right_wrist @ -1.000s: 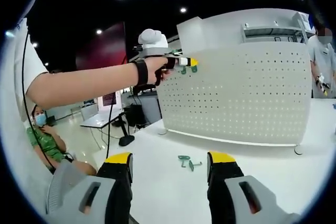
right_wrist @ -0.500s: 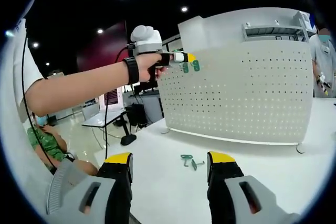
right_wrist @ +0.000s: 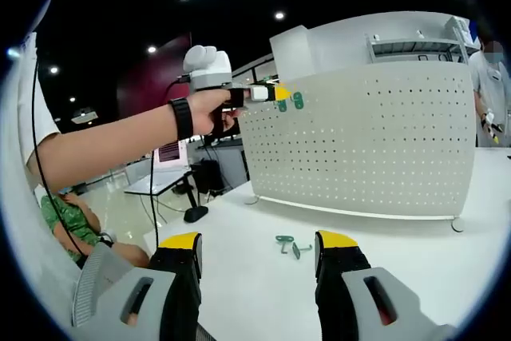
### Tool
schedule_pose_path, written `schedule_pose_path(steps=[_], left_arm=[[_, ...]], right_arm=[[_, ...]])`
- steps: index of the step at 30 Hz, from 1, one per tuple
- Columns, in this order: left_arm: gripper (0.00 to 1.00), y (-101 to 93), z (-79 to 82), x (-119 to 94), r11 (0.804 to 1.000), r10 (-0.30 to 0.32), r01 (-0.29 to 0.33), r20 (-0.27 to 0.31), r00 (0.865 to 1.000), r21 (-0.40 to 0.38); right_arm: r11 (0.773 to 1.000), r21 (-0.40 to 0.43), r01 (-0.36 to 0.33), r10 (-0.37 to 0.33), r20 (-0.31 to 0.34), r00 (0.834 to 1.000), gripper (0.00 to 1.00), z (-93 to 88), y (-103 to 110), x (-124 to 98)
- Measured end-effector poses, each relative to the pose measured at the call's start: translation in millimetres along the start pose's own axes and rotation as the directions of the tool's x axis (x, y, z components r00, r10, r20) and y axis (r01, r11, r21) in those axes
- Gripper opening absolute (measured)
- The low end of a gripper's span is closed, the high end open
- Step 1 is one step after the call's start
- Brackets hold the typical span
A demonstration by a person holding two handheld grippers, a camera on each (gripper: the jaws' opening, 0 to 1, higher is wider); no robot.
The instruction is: Insert the hook assembly into the mounting plate slot until the hook locks in place.
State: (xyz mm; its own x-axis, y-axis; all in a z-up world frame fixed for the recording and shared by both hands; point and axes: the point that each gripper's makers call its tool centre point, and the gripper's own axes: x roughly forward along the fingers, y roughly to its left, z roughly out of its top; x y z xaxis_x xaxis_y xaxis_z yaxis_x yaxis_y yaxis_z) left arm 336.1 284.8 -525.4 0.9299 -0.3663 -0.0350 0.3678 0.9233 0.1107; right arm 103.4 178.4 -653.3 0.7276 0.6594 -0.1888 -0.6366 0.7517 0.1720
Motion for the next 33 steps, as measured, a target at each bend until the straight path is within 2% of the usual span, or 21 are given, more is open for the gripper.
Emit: schedule_pose_path(steps=[7, 12, 18, 24, 26, 33], left_arm=[[0.26, -0.5, -20.8, -9.8, 1.0, -0.016, 0.016, -0.038, 0.999, -0.003], [0.27, -1.7, -46.1, -16.5, 1.0, -0.031, 0.03, -0.096, 0.995, -0.008], [0.27, -4.3, -66.3, -23.7, 0.999, -0.039, 0.038, -0.133, 0.99, -0.013], [0.27, -13.6, -93.6, -30.1, 0.997, -0.078, 0.077, -0.196, 0.978, -0.012], [0.27, -19.3, -104.3, -32.9, 0.994, -0.105, 0.101, -0.227, 0.968, -0.029], [0.28, -21.8, -129.3, -40.1, 0.994, -0.11, 0.105, -0.271, 0.956, -0.033]], right_arm=[[1.0, 0.002, -0.001, 0.001, 0.0, 1.0, 0.58, -0.9, 1.4, 0.7], [1.0, 0.002, -0.005, 0.005, 0.003, 1.0, 0.58, -0.1, 2.8, 1.2], [1.0, 0.002, -0.006, 0.006, -0.006, 1.0, 0.58, -2.9, 3.7, 0.6], [1.0, 0.004, -0.005, 0.005, 0.001, 1.0, 0.58, -0.7, 3.0, 0.1], [1.0, 0.005, -0.004, 0.004, -0.001, 1.0, 0.58, -1.3, 2.8, -0.3], [1.0, 0.008, -0.004, 0.004, -0.006, 1.0, 0.58, -3.5, 3.6, -1.4]])
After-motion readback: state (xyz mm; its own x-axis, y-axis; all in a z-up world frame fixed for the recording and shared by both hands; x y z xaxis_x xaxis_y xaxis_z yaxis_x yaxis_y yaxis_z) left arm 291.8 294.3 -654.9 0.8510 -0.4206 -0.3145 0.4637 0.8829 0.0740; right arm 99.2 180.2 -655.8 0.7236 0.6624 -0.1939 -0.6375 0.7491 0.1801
